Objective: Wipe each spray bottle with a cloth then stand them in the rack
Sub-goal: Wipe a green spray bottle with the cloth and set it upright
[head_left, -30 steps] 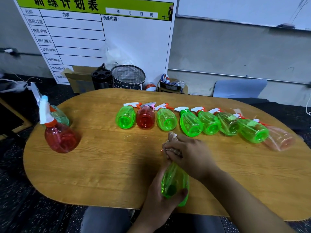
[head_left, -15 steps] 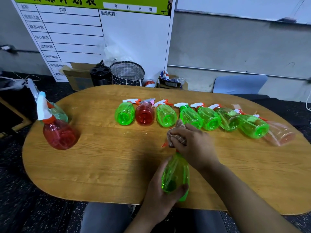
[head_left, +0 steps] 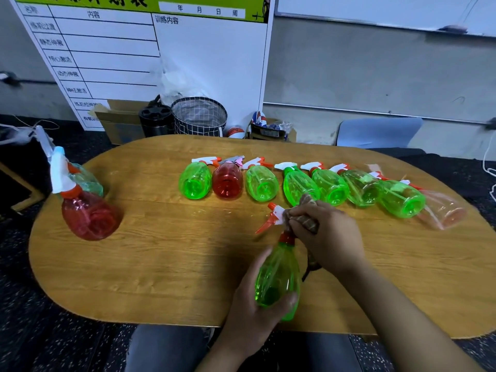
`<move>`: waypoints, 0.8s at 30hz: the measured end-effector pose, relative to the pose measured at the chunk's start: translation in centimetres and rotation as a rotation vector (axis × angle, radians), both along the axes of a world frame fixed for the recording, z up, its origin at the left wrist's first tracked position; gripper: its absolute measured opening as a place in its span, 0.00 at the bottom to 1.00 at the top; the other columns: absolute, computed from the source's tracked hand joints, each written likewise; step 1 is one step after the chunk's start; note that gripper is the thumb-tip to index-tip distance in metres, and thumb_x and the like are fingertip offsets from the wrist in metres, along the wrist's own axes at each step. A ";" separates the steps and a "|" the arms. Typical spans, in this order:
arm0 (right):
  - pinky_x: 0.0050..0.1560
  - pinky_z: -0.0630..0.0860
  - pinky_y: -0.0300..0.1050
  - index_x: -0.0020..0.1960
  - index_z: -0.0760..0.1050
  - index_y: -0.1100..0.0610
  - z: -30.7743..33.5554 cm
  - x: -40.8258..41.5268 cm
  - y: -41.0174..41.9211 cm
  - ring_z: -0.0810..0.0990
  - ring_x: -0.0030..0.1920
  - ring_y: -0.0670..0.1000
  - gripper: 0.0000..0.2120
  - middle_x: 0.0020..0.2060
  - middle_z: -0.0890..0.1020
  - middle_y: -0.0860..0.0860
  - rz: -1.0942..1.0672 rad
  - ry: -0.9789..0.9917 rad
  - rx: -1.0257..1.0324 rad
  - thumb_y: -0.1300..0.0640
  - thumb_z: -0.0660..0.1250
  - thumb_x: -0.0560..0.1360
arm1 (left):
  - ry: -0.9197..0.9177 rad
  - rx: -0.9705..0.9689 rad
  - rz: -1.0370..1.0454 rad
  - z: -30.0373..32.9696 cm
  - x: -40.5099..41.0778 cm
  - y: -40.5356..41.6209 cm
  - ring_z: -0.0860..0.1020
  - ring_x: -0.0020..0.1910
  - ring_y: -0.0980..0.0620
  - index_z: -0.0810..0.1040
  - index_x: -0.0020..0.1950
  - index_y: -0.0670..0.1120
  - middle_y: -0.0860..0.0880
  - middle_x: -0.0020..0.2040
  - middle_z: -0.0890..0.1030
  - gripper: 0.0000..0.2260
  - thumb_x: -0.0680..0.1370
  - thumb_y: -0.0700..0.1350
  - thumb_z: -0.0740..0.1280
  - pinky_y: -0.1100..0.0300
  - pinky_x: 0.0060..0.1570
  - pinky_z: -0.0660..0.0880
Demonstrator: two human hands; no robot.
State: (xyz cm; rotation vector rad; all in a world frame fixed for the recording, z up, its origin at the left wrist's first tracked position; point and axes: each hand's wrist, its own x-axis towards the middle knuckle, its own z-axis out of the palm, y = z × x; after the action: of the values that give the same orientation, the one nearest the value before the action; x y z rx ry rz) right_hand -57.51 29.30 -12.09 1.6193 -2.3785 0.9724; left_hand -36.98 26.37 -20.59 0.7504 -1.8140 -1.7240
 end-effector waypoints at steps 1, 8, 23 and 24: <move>0.37 0.79 0.48 0.53 0.85 0.43 -0.2 -0.2 0.2 0.82 0.42 0.48 0.08 0.47 0.84 0.43 -0.008 -0.019 0.000 0.51 0.78 0.74 | 0.002 0.001 0.000 0.0 0.0 0.1 0.75 0.74 0.58 0.67 0.79 0.67 0.62 0.74 0.76 0.38 0.72 0.62 0.79 0.50 0.72 0.75; 0.40 0.81 0.52 0.53 0.85 0.43 0.0 -0.7 -0.1 0.83 0.43 0.46 0.06 0.47 0.85 0.42 0.045 -0.079 -0.007 0.49 0.76 0.76 | -0.003 0.007 0.015 0.0 0.0 0.1 0.75 0.74 0.57 0.67 0.79 0.67 0.61 0.75 0.75 0.39 0.72 0.62 0.80 0.48 0.72 0.76; 0.35 0.75 0.45 0.46 0.87 0.48 0.9 -1.5 -1.7 0.81 0.37 0.44 0.08 0.37 0.84 0.42 0.003 -0.316 0.211 0.45 0.74 0.77 | 0.042 0.049 0.024 0.1 -0.1 0.1 0.76 0.73 0.58 0.68 0.78 0.69 0.63 0.73 0.76 0.39 0.69 0.61 0.81 0.56 0.68 0.77; 0.37 0.76 0.47 0.46 0.87 0.48 1.1 -2.0 -1.3 0.82 0.38 0.46 0.08 0.37 0.85 0.44 -0.003 -0.310 0.266 0.45 0.75 0.77 | 0.040 0.041 0.025 0.1 0.0 0.1 0.77 0.72 0.58 0.68 0.77 0.70 0.63 0.73 0.77 0.39 0.69 0.61 0.81 0.56 0.68 0.77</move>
State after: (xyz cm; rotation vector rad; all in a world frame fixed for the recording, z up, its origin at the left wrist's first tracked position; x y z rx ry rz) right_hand -59.55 28.00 -11.02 1.6509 -2.8211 1.0074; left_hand -37.03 26.49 -20.50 0.7460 -1.7406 -1.7526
